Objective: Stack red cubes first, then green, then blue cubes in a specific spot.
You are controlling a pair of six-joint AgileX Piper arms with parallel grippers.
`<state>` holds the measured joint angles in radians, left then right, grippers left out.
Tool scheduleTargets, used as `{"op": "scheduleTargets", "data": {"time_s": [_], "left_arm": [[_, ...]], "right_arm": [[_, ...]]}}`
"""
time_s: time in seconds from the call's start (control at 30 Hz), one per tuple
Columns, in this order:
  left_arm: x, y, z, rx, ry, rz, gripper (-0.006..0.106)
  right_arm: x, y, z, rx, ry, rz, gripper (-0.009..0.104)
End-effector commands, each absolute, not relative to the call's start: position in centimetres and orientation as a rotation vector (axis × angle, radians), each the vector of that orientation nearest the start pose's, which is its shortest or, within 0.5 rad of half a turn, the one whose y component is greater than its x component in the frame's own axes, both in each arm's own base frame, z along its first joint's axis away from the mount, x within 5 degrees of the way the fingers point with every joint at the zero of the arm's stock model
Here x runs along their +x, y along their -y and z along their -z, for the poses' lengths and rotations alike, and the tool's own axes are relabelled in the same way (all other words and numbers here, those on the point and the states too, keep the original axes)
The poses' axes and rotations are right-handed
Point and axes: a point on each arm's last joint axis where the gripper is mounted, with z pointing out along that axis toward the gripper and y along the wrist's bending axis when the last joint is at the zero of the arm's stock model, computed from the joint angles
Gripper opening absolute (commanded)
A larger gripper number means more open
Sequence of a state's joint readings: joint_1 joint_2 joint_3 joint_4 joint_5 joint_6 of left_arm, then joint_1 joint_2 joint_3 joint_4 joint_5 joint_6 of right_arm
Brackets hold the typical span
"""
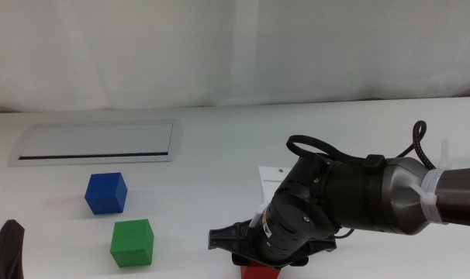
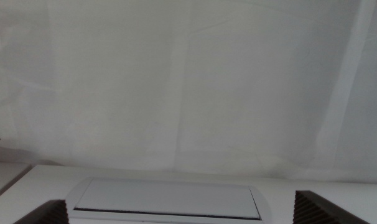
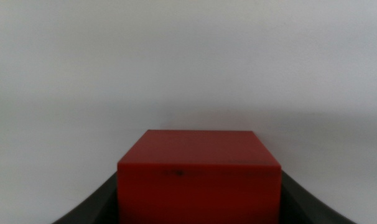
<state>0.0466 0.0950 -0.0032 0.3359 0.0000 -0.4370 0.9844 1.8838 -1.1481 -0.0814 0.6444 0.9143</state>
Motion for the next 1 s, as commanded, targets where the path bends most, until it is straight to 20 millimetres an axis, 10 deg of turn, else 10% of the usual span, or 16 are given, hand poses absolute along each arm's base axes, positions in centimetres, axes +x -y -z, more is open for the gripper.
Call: {"op": "scheduleTargets", "data": {"time_s": [0.0,0.33,0.7,0.97], "left_arm": [[6.5,-0.3,-19.5,-0.115,-1.608,0.048,0.09],[6.5,-0.2,-19.6,-0.113,-1.603,0.049,0.09],[6.5,-0.2,-19.6,-0.113,-1.603,0.049,0.09],[6.5,-0.2,-19.6,-0.113,-1.603,0.049,0.09]], "right_arm": [[20.2,-30.0,-15.0,-0.16,-2.95,-0.271,-0.003],[20.1,-29.8,-15.0,-0.22,-2.957,-0.246,0.012],[20.1,-29.9,-15.0,-0.243,-2.955,-0.245,0.093],[21.0,-30.7,-17.1,-0.39,-2.907,-0.208,0.094]]}}
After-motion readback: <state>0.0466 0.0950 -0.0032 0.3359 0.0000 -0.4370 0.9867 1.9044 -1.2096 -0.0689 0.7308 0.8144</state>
